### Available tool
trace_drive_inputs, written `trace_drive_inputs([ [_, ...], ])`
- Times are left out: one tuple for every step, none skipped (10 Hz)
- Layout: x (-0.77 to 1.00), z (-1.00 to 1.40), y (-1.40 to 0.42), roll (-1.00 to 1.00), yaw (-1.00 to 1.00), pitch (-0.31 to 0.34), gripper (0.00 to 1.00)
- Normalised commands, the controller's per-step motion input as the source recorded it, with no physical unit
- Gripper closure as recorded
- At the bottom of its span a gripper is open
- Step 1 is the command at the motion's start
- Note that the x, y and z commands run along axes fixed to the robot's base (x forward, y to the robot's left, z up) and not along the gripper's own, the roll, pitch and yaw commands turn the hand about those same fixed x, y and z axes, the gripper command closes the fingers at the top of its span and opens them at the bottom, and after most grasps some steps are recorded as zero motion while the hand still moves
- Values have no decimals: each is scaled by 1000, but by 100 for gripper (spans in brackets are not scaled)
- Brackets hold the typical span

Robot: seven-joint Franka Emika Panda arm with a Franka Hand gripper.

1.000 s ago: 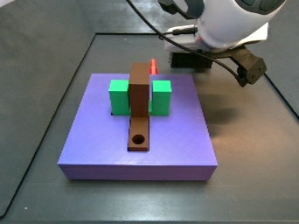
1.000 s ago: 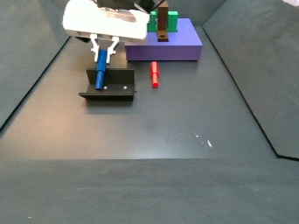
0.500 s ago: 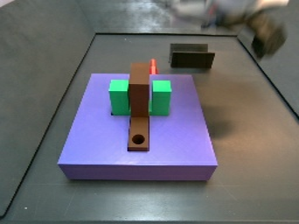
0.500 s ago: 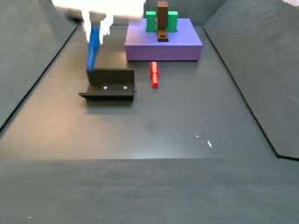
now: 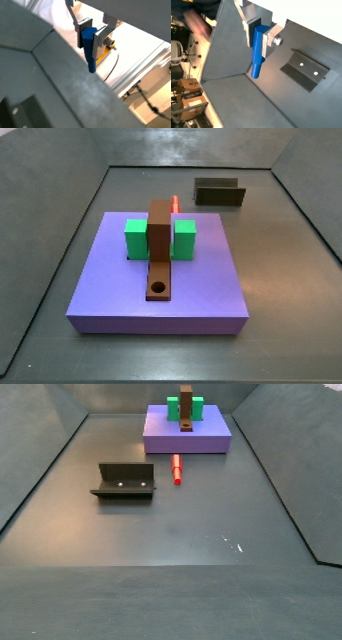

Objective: Pick up the blue object. Move up. Place the blue object on the fixture. Regrasp the blue object. Move to above the board. Insert the blue object.
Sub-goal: Move to above the board.

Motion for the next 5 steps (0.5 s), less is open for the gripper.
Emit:
trace_drive_inputs([
  [11, 344, -6, -10, 27, 91, 100],
  [-1131, 295, -1400, -1000, -144, 197, 100],
  [-1156, 311, -1400, -1000, -142, 191, 100],
  [-1244, 332, -1400, -1000, -125, 176, 100],
  [-1276, 300, -1400, -1000, -116, 180, 100],
])
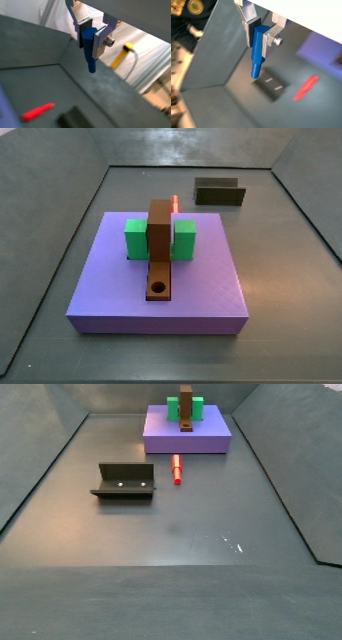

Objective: Pick up the blue object. Move up. Place the blue object on the fixture. Regrasp the blue object. Move to above the board. Insert the blue object.
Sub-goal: Move to above the board.

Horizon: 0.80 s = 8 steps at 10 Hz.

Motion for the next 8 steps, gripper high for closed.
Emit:
trace_drive_inputs([
  [-1244, 317, -1400, -1000, -101, 192, 100],
  [-872, 217, -958, -1000, -87, 196, 100],
  [-515, 116, -520, -1000, -73, 198, 100],
  [-341, 64, -335, -1000, -61, 198, 100],
  [-149, 40, -111, -1000, -40, 184, 100],
  [-102, 17, -41, -1000, -27, 165, 100],
  [-64, -1, 26, -1000, -18, 149, 100],
  [-56, 17, 20, -892, -10, 110, 100],
])
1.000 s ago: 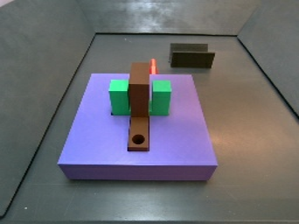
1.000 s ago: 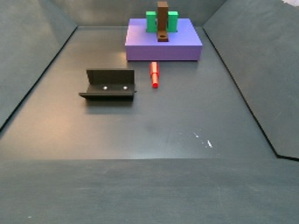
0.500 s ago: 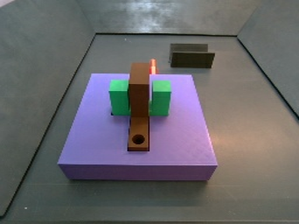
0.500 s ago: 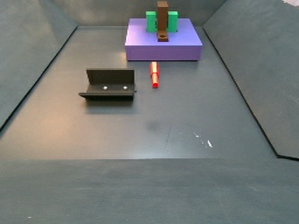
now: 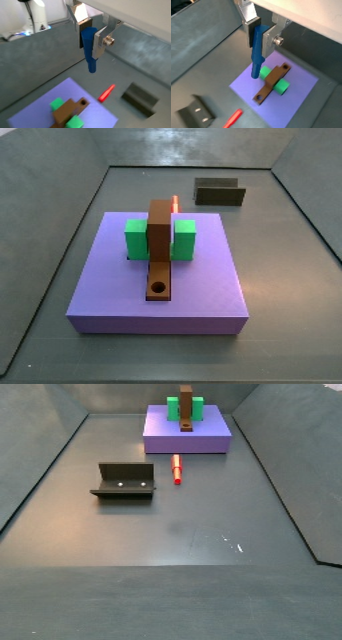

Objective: Pick up the blue object. Move up. Place the blue object on the fixture. Regrasp the blue object. Move to above the board. Insert the blue object.
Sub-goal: Move to above the board, then insert the blue object.

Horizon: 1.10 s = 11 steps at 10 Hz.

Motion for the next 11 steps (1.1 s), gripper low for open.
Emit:
trace_drive_inputs([
  [-55, -6, 24, -577, 1, 33, 100],
  [-48, 1, 19, -393, -1, 5, 100],
  [-41, 1, 15, -230, 0, -10, 100],
  [14, -251, -726, -207, -114, 29, 100],
  [0, -343, -949, -104, -89, 3, 100],
  [0, -351, -954, -100, -69, 11, 100],
  [0, -283, -894, -151, -97, 0, 100],
  [0, -186, -774, -243, -129, 0, 100],
  [0, -217, -726, -264, -97, 0, 100],
  [254, -194, -411, -414, -3, 33, 100],
  [291, -9, -171, -500, 0, 0, 100],
])
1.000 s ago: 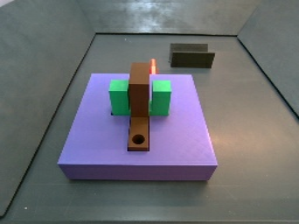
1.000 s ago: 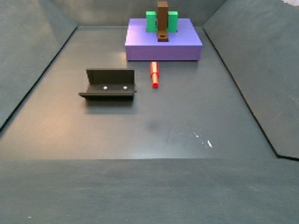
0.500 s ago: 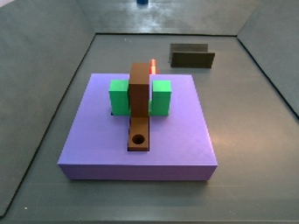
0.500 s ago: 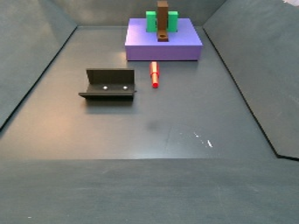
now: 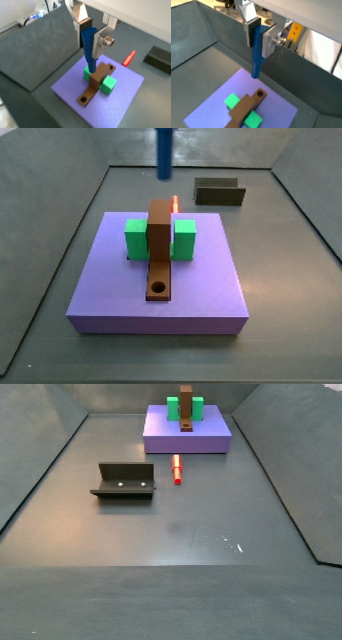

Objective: Pick up the blue object. Move up. Place the blue object on the fixture. Regrasp the blue object. Move to above the board. Insert the blue object.
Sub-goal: Insert the blue object.

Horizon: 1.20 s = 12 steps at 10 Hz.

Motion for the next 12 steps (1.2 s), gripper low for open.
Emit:
trace_drive_inputs([
  [329, 0, -137, -500, 26, 0, 100],
  [349, -197, 0, -437, 11, 0, 100],
  [283, -386, 77, -377, 0, 24, 100],
  [123, -497, 77, -329, 0, 0, 100],
  [51, -746, 0, -193, 0, -64, 100],
  [-17, -880, 0, -126, 0, -76, 100],
  [-403, -863, -66, -9, -26, -199, 100],
  [-326, -834, -77, 0, -71, -226, 100],
  [-260, -874, -17, 37, -71, -131, 100],
  [-194, -763, 0, -21, -103, -14, 100],
  [0, -454, -34, -30, -106, 0, 100],
  [17, -183, -231, 73, 0, 9, 100],
])
